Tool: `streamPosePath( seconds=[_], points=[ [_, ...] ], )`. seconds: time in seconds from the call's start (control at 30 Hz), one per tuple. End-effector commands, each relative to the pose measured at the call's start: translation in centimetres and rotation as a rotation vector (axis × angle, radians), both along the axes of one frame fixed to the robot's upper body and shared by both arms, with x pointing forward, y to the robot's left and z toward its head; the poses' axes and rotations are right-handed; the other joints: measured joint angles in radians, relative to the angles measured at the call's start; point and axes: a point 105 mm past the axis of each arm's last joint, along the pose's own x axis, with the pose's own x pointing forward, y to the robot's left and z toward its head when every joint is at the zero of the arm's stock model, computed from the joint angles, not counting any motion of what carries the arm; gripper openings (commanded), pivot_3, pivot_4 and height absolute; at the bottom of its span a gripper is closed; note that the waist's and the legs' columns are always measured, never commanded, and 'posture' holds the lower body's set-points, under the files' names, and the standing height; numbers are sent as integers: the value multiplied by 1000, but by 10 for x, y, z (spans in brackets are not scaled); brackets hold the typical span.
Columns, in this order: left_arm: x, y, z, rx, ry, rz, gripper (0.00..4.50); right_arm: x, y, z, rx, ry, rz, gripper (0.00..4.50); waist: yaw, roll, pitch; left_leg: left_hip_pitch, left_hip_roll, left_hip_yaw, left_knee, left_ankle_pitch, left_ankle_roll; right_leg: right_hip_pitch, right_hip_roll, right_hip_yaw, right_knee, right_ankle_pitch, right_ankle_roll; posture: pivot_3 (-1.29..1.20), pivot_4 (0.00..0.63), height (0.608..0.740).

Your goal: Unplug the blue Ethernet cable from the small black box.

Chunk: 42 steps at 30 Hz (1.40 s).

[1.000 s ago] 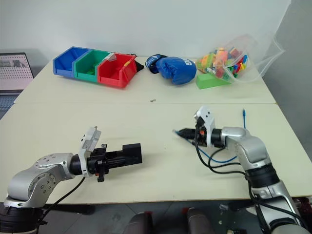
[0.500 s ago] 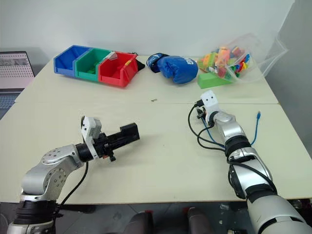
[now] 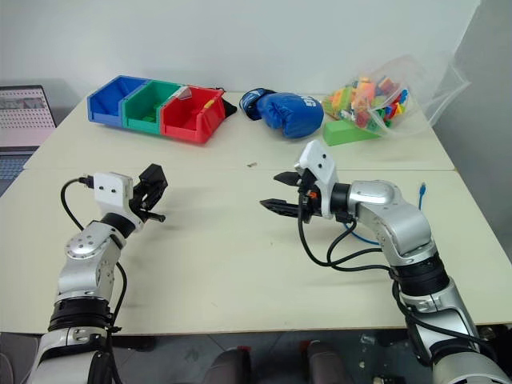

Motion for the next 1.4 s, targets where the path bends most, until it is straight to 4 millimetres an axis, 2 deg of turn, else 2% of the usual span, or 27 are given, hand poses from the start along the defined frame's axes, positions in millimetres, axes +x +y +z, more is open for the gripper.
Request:
streamPosePath(
  seconds=[0.03,0.13,0.2,0.23,0.4,0.53,0.57,0.6,0.7,0.8,1.0,1.13,1.2,1.33,1.4],
  points=[
    [6,3,10,-14,-66,26,792,-6,8,11,-8,-40,25,3392,3,0,0,0,0,0,0,0,0,0,0,0,0,0,0,0,150,740],
    [7,6,-1,-42,-46,50,792,-6,9,7,-30,-41,22,3392,9,0,0,-1,0,0,0,0,0,0,0,0,-1,0,0,0,150,740],
    [6,10,-8,-47,-28,71,1509,-6,9,6,-32,-40,21,3416,13,0,0,-1,0,0,0,0,0,0,0,0,-1,0,0,0,150,740],
    [5,10,-11,-56,-21,69,1585,-6,9,6,-35,-40,20,3416,13,0,0,-1,0,0,0,0,0,0,0,0,-1,0,0,0,150,740],
    [-3,8,-18,-76,-2,35,2820,-7,8,4,-37,-30,14,3416,13,0,0,-1,0,0,0,0,0,0,0,-1,-1,0,0,0,150,740],
    [-16,10,-16,-59,11,41,3714,-9,6,1,-33,-14,-4,3416,12,0,0,0,0,0,0,0,0,0,0,0,0,0,0,0,150,740],
    [-22,10,-14,-50,19,38,3817,-9,4,-2,-30,-6,-15,3416,12,0,0,0,0,0,0,0,0,0,0,-1,0,0,0,0,150,740],
    [-29,8,-14,-39,33,27,4141,-9,2,-5,-27,5,-28,3416,11,-1,0,0,1,0,0,0,0,0,0,-1,0,0,0,0,150,740],
    [-44,3,-13,-28,81,-4,4141,-10,-4,-13,-23,24,-61,3416,11,-1,0,0,1,0,0,0,0,0,-1,1,-1,0,0,0,150,740],
    [-69,0,-9,33,147,-52,4141,-11,-26,-28,-23,55,-137,3416,9,-2,-1,0,1,-1,-1,0,0,1,-1,2,-1,-2,2,0,150,740],
    [-99,9,21,136,224,-165,4141,-8,-69,-30,-13,49,-247,3416,7,-2,0,0,1,-1,-1,0,0,0,0,3,-1,-3,4,0,150,740],
    [-108,19,40,158,253,-210,4141,-8,-85,-29,-19,53,-285,3416,5,-2,0,2,1,0,-1,0,0,0,0,3,-1,-4,4,0,150,740],
    [-112,19,50,182,265,-250,4141,-9,-103,-27,-37,58,-305,3416,3,-1,0,2,1,0,-1,0,0,0,0,3,-1,-4,3,0,150,740],
    [-116,13,61,177,280,-319,4141,-7,-121,-23,-51,59,-347,3416,2,-1,0,1,1,1,-2,0,0,0,0,3,-2,-4,3,0,150,740],
    [-118,12,60,185,312,-342,4141,-6,-123,-22,-54,56,-358,3416,1,-1,0,1,1,1,-2,0,0,0,0,3,-2,-4,3,0,150,740]
  ],
)
